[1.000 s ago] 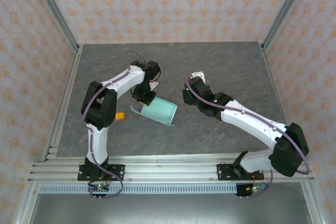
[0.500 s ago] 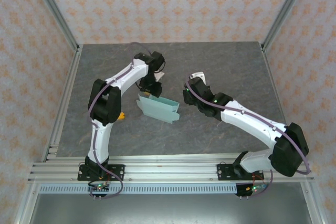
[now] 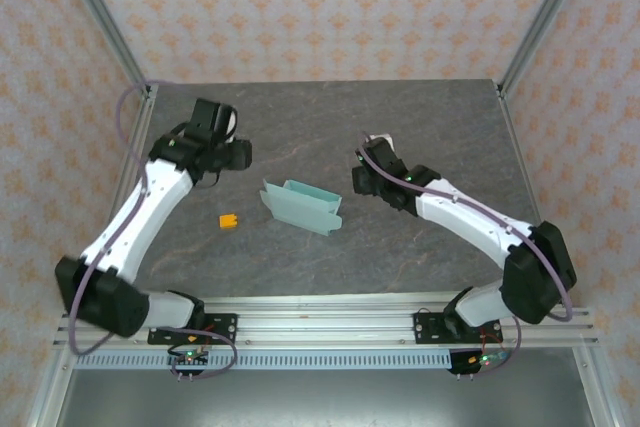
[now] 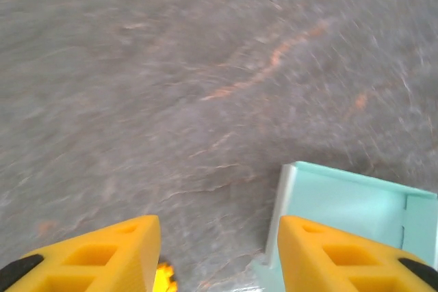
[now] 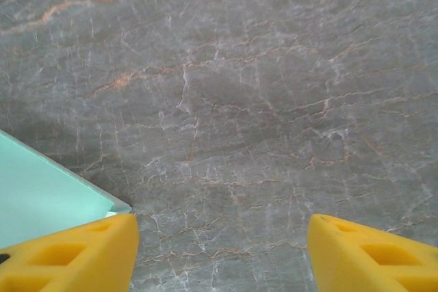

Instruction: Fold the paper box

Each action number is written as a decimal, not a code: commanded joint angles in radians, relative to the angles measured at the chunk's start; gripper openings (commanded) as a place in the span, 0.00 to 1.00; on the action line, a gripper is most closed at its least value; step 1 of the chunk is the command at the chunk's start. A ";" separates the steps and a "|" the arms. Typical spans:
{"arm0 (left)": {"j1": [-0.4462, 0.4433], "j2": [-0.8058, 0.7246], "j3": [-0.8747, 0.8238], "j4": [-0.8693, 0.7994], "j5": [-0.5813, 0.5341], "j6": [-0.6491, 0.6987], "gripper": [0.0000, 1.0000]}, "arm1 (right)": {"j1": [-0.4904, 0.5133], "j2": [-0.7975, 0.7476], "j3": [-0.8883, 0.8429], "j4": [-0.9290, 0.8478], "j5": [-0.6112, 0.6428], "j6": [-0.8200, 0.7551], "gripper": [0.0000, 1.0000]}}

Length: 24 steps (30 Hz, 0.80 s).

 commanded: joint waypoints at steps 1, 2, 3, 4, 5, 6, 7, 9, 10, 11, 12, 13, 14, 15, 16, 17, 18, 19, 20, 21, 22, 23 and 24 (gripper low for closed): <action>-0.016 -0.076 -0.197 0.051 -0.035 -0.119 0.48 | -0.011 0.061 0.074 -0.054 -0.038 -0.013 0.66; -0.018 -0.111 -0.248 0.059 -0.036 -0.144 0.48 | -0.018 0.077 0.089 -0.062 -0.050 -0.018 0.67; -0.024 -0.151 -0.312 0.072 -0.022 -0.165 0.49 | -0.030 0.099 0.102 -0.069 -0.073 -0.020 0.67; -0.027 -0.178 -0.357 0.082 -0.004 -0.183 0.48 | -0.042 0.117 0.118 -0.079 -0.091 -0.020 0.67; -0.035 -0.204 -0.410 0.096 0.014 -0.208 0.48 | -0.054 0.133 0.130 -0.084 -0.110 -0.020 0.66; -0.051 -0.222 -0.456 0.128 0.046 -0.229 0.47 | -0.063 0.147 0.138 -0.085 -0.123 -0.019 0.67; -0.071 -0.230 -0.491 0.166 0.077 -0.245 0.47 | -0.070 0.155 0.141 -0.081 -0.129 -0.019 0.66; -0.135 -0.226 -0.547 0.266 0.115 -0.299 0.47 | -0.080 0.168 0.145 -0.073 -0.130 -0.019 0.66; -0.163 -0.214 -0.560 0.316 0.126 -0.312 0.47 | -0.081 0.174 0.149 -0.073 -0.125 -0.020 0.66; -0.191 -0.195 -0.568 0.360 0.125 -0.346 0.46 | -0.083 0.178 0.156 -0.077 -0.115 -0.022 0.66; -0.211 -0.174 -0.576 0.408 0.124 -0.369 0.46 | -0.082 0.183 0.160 -0.084 -0.107 -0.023 0.66; -0.217 -0.158 -0.582 0.448 0.126 -0.382 0.45 | -0.081 0.183 0.160 -0.088 -0.101 -0.023 0.66; -0.220 -0.144 -0.590 0.494 0.119 -0.404 0.44 | -0.082 0.181 0.158 -0.092 -0.094 -0.025 0.66; -0.219 -0.132 -0.593 0.535 0.113 -0.412 0.44 | -0.083 0.178 0.152 -0.096 -0.086 -0.026 0.66; -0.219 -0.123 -0.588 0.559 0.102 -0.415 0.44 | -0.083 0.171 0.145 -0.098 -0.077 -0.026 0.66; -0.220 -0.112 -0.577 0.573 0.080 -0.414 0.43 | -0.083 0.165 0.136 -0.101 -0.068 -0.026 0.66; -0.220 -0.100 -0.562 0.580 0.062 -0.409 0.42 | -0.083 0.158 0.126 -0.103 -0.059 -0.027 0.66; -0.220 -0.087 -0.548 0.586 0.048 -0.402 0.42 | -0.084 0.151 0.119 -0.105 -0.053 -0.026 0.66; -0.219 -0.071 -0.529 0.588 0.033 -0.391 0.41 | -0.084 0.144 0.112 -0.108 -0.047 -0.026 0.66; -0.219 -0.049 -0.511 0.591 0.025 -0.382 0.41 | -0.084 0.138 0.107 -0.110 -0.041 -0.026 0.66; -0.218 -0.028 -0.494 0.594 0.022 -0.371 0.41 | -0.085 0.135 0.103 -0.112 -0.035 -0.027 0.66; -0.215 -0.002 -0.468 0.588 0.017 -0.360 0.41 | -0.086 0.129 0.101 -0.116 -0.028 -0.028 0.66; -0.213 0.020 -0.450 0.590 0.012 -0.353 0.40 | -0.089 0.128 0.099 -0.121 -0.025 -0.029 0.66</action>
